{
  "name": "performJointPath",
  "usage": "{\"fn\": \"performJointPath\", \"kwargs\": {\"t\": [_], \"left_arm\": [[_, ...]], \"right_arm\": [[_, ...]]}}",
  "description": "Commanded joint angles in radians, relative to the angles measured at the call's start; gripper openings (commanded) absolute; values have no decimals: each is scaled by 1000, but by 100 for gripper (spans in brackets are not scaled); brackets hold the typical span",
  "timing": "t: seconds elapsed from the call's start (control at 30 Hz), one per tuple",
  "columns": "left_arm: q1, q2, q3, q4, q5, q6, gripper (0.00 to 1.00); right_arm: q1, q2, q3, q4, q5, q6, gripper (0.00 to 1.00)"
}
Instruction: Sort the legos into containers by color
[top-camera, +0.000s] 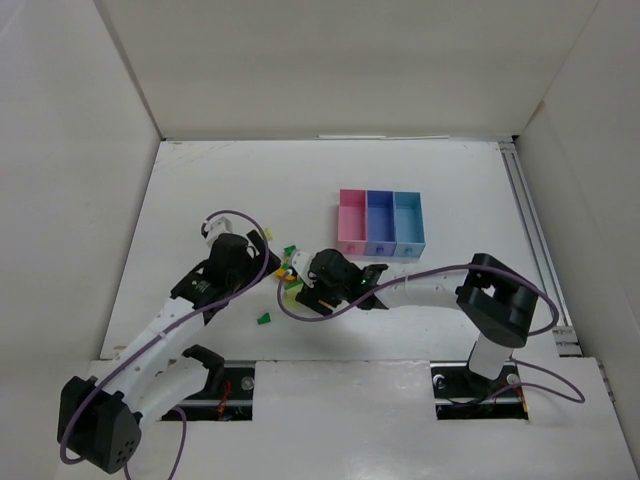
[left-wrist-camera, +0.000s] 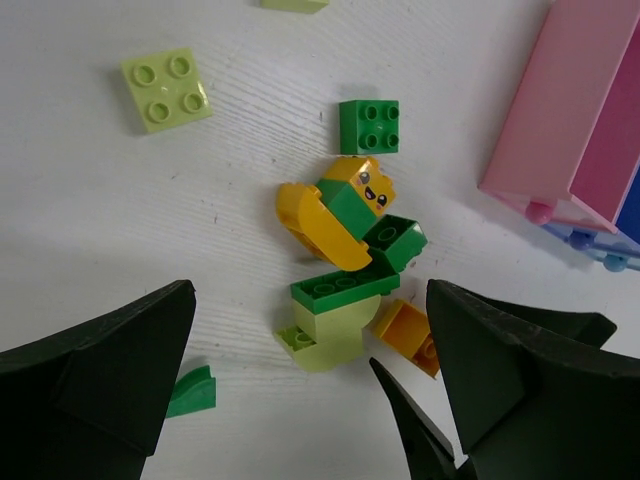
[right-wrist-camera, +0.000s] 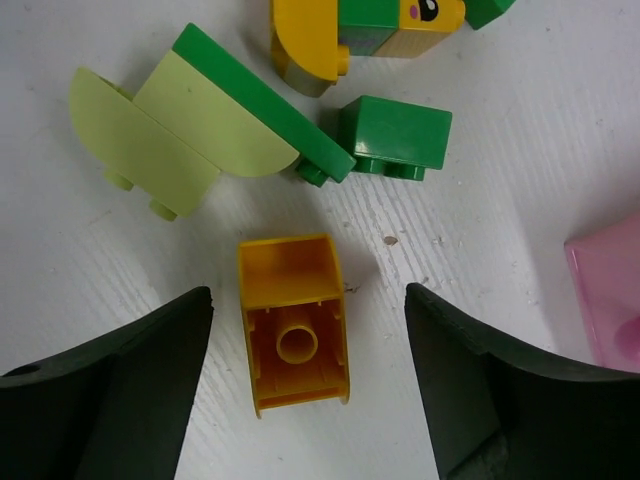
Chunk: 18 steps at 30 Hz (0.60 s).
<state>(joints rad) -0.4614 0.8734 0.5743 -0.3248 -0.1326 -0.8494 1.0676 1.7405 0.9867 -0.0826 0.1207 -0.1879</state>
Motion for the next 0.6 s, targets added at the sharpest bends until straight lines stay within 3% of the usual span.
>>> {"fn": "performJointPath", "kwargs": {"t": [0.0,0.07,0.3,0.33,0.47,0.57], "left_arm": [[13,19,42,9,5,16,100],[13,32,42,21,5,16,100],[13,90,52,62,39,36,100],[13,99,52,63,39,36,100],[13,108,52,72,48,46,100],[23,118,42,92,59,58,100]], "right_arm": [[5,-7,33,40,-44,-8,80],[5,-7,24,30,-29,11,59],[5,-54,46,-6,19,54,49],[5,-76,46,-6,28,56,18],[5,-76,110,-80,16,56,14],[5,-65,150,-129,46,56,5]]}}
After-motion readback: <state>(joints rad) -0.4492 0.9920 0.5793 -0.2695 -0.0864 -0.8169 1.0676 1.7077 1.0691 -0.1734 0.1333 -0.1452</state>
